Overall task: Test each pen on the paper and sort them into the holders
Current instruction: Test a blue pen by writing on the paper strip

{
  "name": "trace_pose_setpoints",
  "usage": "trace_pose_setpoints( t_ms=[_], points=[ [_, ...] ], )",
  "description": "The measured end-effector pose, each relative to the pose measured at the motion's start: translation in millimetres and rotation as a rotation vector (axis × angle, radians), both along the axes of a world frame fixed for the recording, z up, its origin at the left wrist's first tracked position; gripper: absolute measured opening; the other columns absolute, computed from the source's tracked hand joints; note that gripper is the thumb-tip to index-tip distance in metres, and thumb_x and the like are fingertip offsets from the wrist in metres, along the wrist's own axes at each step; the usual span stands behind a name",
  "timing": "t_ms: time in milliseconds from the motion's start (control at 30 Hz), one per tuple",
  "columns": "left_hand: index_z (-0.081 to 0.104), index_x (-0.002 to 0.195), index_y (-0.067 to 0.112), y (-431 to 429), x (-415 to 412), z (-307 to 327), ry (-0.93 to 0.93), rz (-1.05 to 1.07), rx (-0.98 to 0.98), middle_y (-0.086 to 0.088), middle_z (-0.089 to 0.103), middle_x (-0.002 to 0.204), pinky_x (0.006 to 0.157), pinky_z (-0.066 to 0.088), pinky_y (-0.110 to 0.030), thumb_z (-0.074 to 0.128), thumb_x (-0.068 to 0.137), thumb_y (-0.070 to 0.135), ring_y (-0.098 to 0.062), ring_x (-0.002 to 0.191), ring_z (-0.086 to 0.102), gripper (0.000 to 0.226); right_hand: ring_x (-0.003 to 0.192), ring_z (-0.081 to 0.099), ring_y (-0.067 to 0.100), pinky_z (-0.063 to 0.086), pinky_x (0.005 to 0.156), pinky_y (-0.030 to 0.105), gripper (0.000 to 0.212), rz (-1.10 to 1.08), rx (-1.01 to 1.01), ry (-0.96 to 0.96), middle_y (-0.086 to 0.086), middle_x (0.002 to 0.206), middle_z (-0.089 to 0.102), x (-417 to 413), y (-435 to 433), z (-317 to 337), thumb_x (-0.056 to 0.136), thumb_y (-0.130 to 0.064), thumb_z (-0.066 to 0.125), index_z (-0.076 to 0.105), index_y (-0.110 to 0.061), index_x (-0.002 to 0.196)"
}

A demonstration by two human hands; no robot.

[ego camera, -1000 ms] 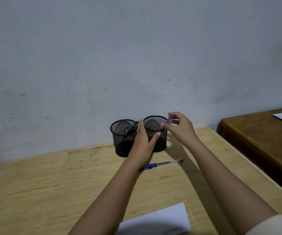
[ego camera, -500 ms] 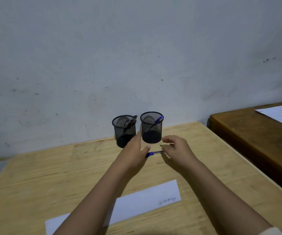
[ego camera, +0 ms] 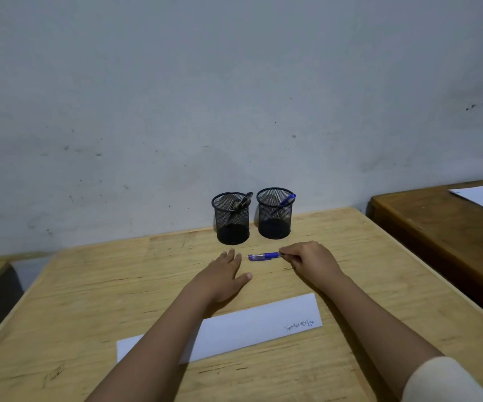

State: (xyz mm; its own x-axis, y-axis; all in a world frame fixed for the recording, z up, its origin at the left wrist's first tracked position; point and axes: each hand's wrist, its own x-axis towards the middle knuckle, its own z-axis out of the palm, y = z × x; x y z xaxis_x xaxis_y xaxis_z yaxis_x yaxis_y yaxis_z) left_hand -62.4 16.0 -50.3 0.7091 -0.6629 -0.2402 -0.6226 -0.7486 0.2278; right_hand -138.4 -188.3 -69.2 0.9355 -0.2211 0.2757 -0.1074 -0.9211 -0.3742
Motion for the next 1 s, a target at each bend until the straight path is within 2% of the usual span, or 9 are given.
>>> trace_pose_setpoints(
  t_ms=[67, 133, 233, 333, 400, 467, 600, 833, 1000],
  points=[
    [0.022, 0.145, 0.011, -1, -1, 5, 0.048, 0.025, -0.079, -0.011, 0.019, 0.156, 0.115, 0.024, -0.039, 0.034, 0.097, 0.045, -0.025, 0.143, 0.022, 0.061, 0.094, 0.063, 0.021, 0.052, 0.075, 0.034, 0.026, 0.004, -0.023, 0.018, 0.000, 0.106, 0.072, -3, -1, 4, 0.091, -0.029, 0.054, 0.067, -0.027, 0.113],
    [0.039, 0.133, 0.016, -2, -5, 10, 0.110, 0.051, -0.281, -0.010, 0.046, 0.138, 0.101, 0.040, -0.035, 0.038, 0.097, 0.042, -0.022, 0.121, 0.047, 0.045, 0.091, 0.063, 0.019, 0.052, 0.073, 0.034, 0.025, 0.011, -0.016, 0.001, -0.002, 0.104, 0.072, -8, 1, 9, 0.090, -0.033, 0.055, 0.068, -0.027, 0.111],
    [0.039, 0.139, 0.014, -6, -12, 22, 0.141, 0.092, -0.548, -0.004, 0.046, 0.141, 0.098, 0.038, -0.029, 0.042, 0.096, 0.039, -0.020, 0.125, 0.047, 0.050, 0.087, 0.064, 0.018, 0.053, 0.073, 0.038, 0.021, -0.009, 0.080, -0.096, -0.002, 0.098, 0.073, -18, 7, 22, 0.086, -0.029, 0.058, 0.071, -0.027, 0.103],
    [0.063, 0.111, 0.018, -8, -20, 31, 0.123, 0.074, -0.765, -0.009, 0.066, 0.108, 0.084, 0.048, -0.037, 0.053, 0.093, 0.032, -0.024, 0.097, 0.061, 0.025, 0.091, 0.067, 0.017, 0.052, 0.078, 0.036, 0.023, 0.050, 0.088, -0.173, -0.002, 0.101, 0.074, -23, 10, 36, 0.087, -0.018, 0.061, 0.072, -0.024, 0.106],
    [0.068, 0.092, 0.019, -6, -25, 37, 0.147, 0.067, -0.901, -0.010, 0.069, 0.087, 0.081, 0.051, -0.041, 0.057, 0.091, 0.024, -0.028, 0.087, 0.064, 0.012, 0.090, 0.067, 0.013, 0.051, 0.078, 0.030, 0.022, 0.104, 0.114, -0.199, -0.003, 0.100, 0.074, -28, 11, 45, 0.085, -0.015, 0.065, 0.072, -0.022, 0.104],
    [0.069, 0.085, 0.015, -1, -28, 41, 0.180, 0.066, -1.010, -0.004, 0.069, 0.076, 0.080, 0.053, -0.036, 0.060, 0.089, 0.016, -0.019, 0.076, 0.066, 0.010, 0.085, 0.065, 0.007, 0.049, 0.076, 0.019, 0.020, 0.161, 0.218, -0.203, -0.003, 0.095, 0.074, -35, 13, 55, 0.082, -0.015, 0.069, 0.074, -0.020, 0.101],
    [0.070, 0.086, 0.011, 12, -32, 48, 0.311, 0.088, -1.190, -0.002, 0.068, 0.071, 0.070, 0.052, -0.015, 0.061, 0.088, 0.009, -0.002, 0.064, 0.063, 0.010, 0.074, 0.067, 0.007, 0.051, 0.067, 0.019, 0.012, 0.174, 0.659, -0.282, -0.004, 0.079, 0.073, -52, 19, 73, 0.073, -0.009, 0.076, 0.076, -0.015, 0.084],
    [0.069, 0.084, 0.009, 10, -49, 58, 0.450, 0.104, -1.351, -0.005, 0.068, 0.070, 0.071, 0.054, -0.015, 0.060, 0.087, 0.004, -0.004, 0.062, 0.064, 0.012, 0.060, 0.067, 0.009, 0.054, 0.062, 0.015, 0.013, 0.145, 1.455, -0.501, 0.001, 0.063, 0.070, -57, 52, 72, 0.076, 0.008, 0.064, 0.066, -0.004, 0.080],
    [0.070, 0.080, 0.011, 10, -53, 57, 0.391, 0.100, -1.271, 0.003, 0.069, 0.064, 0.065, 0.053, -0.015, 0.059, 0.089, 0.006, -0.003, 0.056, 0.062, 0.015, 0.063, 0.068, 0.008, 0.053, 0.064, 0.013, 0.010, 0.150, 1.412, -0.469, 0.001, 0.064, 0.071, -54, 68, 68, 0.080, 0.005, 0.063, 0.066, -0.005, 0.082]
  ],
)
